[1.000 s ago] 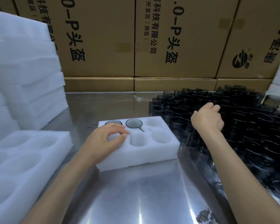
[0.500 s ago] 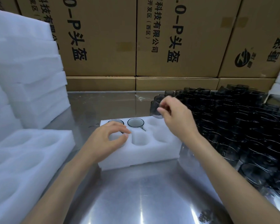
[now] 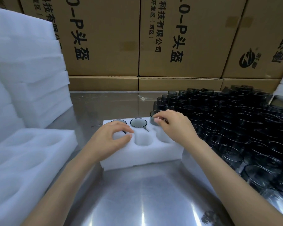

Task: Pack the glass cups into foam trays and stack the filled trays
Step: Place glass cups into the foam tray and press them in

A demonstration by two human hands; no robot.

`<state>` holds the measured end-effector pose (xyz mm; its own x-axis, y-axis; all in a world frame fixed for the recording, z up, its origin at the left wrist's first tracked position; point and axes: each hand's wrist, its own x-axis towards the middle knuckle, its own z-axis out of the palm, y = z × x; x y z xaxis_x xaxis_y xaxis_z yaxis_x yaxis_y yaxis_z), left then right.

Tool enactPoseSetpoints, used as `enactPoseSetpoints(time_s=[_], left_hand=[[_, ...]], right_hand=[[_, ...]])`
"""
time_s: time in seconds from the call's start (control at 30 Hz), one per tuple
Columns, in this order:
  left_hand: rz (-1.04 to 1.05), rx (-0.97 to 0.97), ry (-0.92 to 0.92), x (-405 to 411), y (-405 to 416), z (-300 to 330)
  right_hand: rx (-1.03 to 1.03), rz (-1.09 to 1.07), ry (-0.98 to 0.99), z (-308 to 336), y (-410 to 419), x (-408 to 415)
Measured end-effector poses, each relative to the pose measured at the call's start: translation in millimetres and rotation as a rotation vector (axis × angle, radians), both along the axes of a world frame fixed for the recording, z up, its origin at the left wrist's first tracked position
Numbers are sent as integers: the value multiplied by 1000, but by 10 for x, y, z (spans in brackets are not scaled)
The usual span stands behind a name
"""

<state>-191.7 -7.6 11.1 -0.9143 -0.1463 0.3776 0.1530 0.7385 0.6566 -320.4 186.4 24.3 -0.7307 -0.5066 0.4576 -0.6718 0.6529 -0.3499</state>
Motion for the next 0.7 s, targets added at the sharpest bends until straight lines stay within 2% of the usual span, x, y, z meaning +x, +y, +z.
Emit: enactPoseSetpoints(time_s=[0.13, 0.27, 0.47, 0.57, 0.7], left_hand=[[-12, -28, 21, -56, 45, 27], [-12, -151, 13, -179, 156, 97], [-75, -504, -244, -510, 466, 106], [-79, -483, -310, -573, 448, 57], [-70, -476, -306, -551, 436, 40]], right_hand=[[-51, -49, 22, 97, 86, -15], [-147, -94, 16, 152, 166, -49], [239, 47, -215, -21, 115, 6], [290, 51, -279, -22, 107, 1], [306, 44, -281, -38, 92, 40]])
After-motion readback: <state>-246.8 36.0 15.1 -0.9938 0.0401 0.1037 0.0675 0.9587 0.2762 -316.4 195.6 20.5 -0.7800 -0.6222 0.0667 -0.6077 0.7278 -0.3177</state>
